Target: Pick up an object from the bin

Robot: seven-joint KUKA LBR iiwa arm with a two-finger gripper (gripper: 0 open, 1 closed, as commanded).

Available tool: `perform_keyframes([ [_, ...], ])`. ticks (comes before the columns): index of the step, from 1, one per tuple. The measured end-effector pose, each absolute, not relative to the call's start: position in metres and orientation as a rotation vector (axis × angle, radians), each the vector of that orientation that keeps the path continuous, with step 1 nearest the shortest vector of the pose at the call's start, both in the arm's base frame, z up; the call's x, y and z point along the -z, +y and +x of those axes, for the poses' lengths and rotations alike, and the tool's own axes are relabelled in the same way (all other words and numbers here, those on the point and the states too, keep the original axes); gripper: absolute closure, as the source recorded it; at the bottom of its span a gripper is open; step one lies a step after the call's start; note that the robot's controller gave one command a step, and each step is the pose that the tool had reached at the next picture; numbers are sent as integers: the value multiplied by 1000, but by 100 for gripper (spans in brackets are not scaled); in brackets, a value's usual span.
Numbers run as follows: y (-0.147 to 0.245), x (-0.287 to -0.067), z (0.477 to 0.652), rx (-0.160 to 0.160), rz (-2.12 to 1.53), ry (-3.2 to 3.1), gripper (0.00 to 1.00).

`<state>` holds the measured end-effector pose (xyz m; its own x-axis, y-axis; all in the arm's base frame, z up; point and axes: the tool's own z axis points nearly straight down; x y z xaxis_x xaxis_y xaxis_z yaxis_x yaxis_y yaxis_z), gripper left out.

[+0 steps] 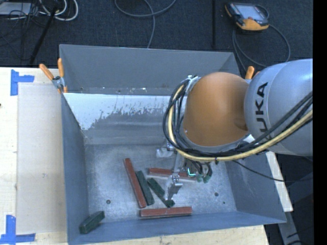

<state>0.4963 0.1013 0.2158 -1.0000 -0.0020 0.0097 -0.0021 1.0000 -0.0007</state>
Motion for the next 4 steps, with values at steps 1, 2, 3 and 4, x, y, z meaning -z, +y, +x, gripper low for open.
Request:
perform_keyframes([
  [1,101,-220,498,1,-1,-3140,0],
  [2,83,-169,506,2,-40,-3146,0],
  [3,56,-117,523,0,-58,-3139,0],
  [4,60,-78,571,1,-146,-3143,100],
])
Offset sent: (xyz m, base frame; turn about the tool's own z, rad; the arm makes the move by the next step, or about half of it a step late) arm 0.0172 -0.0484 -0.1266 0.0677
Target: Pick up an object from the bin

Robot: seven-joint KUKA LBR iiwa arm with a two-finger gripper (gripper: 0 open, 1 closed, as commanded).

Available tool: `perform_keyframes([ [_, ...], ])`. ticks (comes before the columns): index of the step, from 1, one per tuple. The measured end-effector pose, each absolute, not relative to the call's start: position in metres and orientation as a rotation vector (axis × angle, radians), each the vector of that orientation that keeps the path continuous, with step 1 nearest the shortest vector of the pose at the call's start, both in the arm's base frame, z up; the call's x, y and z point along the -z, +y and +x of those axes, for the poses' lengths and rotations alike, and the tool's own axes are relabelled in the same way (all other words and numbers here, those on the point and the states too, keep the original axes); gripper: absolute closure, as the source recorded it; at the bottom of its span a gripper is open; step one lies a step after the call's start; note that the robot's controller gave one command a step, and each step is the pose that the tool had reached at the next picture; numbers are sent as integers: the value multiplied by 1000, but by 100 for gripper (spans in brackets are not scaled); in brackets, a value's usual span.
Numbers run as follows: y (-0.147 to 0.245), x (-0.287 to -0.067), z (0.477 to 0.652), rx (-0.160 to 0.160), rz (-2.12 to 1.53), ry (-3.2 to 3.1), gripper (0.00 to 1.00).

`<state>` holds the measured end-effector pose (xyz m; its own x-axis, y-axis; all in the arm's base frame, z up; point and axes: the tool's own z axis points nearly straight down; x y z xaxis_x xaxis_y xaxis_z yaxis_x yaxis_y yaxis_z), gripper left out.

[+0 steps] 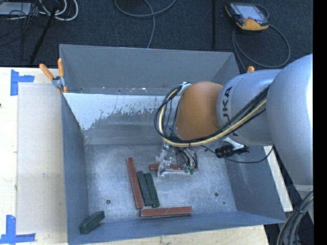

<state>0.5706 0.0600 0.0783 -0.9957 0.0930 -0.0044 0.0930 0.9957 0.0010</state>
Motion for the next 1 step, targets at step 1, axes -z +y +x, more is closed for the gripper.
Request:
perform_keyframes([
  [1,60,-78,571,-1,146,3134,100],
])
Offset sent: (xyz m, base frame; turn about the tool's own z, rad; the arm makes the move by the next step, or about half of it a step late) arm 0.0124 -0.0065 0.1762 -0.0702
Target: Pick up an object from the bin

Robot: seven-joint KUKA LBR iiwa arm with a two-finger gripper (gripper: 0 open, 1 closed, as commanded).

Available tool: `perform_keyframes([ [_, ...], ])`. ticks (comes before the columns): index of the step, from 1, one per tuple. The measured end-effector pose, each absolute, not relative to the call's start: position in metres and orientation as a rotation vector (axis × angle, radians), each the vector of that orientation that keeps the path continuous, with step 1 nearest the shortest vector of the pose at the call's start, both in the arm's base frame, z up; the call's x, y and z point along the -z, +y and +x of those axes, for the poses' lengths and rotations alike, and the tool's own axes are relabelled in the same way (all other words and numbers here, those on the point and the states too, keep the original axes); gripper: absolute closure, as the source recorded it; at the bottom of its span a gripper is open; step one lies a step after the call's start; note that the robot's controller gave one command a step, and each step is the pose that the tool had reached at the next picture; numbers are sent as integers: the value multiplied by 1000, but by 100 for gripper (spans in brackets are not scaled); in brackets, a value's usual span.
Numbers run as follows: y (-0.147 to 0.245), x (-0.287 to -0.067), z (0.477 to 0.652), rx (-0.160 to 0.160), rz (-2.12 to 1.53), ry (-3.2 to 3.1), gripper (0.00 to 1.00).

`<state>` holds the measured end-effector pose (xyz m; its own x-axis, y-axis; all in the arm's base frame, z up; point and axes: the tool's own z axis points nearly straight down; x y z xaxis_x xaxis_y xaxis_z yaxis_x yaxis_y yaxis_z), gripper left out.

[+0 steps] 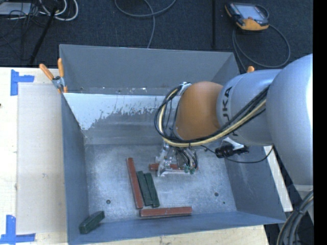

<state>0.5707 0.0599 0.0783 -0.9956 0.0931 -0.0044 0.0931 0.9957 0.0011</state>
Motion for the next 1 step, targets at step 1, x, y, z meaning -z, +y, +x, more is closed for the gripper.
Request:
perform_keyframes([
  [1,55,-258,585,-1,35,3132,100],
])
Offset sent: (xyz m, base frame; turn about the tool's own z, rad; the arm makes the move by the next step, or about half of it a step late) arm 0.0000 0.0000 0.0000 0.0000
